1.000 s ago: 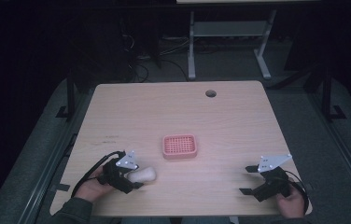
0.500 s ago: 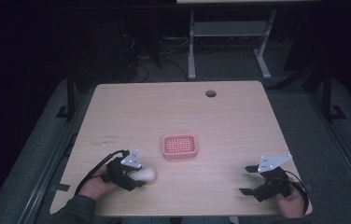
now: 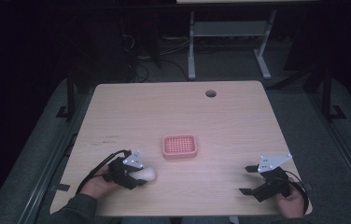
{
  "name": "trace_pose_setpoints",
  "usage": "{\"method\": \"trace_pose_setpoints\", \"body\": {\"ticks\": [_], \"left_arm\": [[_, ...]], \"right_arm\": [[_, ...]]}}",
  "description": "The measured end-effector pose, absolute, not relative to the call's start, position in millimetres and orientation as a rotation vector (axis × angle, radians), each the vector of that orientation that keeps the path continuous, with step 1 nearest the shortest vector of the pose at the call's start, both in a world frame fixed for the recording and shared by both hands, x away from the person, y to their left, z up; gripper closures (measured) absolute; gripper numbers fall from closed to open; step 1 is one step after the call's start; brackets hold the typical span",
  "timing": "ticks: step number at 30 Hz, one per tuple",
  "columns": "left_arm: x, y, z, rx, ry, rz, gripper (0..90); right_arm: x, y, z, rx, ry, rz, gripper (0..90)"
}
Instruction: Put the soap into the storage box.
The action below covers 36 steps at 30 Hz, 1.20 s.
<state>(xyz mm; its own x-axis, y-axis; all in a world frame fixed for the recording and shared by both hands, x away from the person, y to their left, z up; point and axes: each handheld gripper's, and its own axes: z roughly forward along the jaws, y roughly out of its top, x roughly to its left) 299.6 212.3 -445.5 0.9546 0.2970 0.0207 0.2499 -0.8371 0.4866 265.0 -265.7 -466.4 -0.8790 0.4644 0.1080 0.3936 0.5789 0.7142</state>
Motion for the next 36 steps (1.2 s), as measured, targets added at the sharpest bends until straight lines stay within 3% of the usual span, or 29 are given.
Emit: {"method": "trace_pose_setpoints", "body": {"ticks": [36], "left_arm": [[304.8, 202.0, -431.5, 2.593, 0.405, 0.123, 49.0]], "right_arm": [[262.4, -268.3, -464.5, 0.741, 2.694, 1.203, 14.1]]}}
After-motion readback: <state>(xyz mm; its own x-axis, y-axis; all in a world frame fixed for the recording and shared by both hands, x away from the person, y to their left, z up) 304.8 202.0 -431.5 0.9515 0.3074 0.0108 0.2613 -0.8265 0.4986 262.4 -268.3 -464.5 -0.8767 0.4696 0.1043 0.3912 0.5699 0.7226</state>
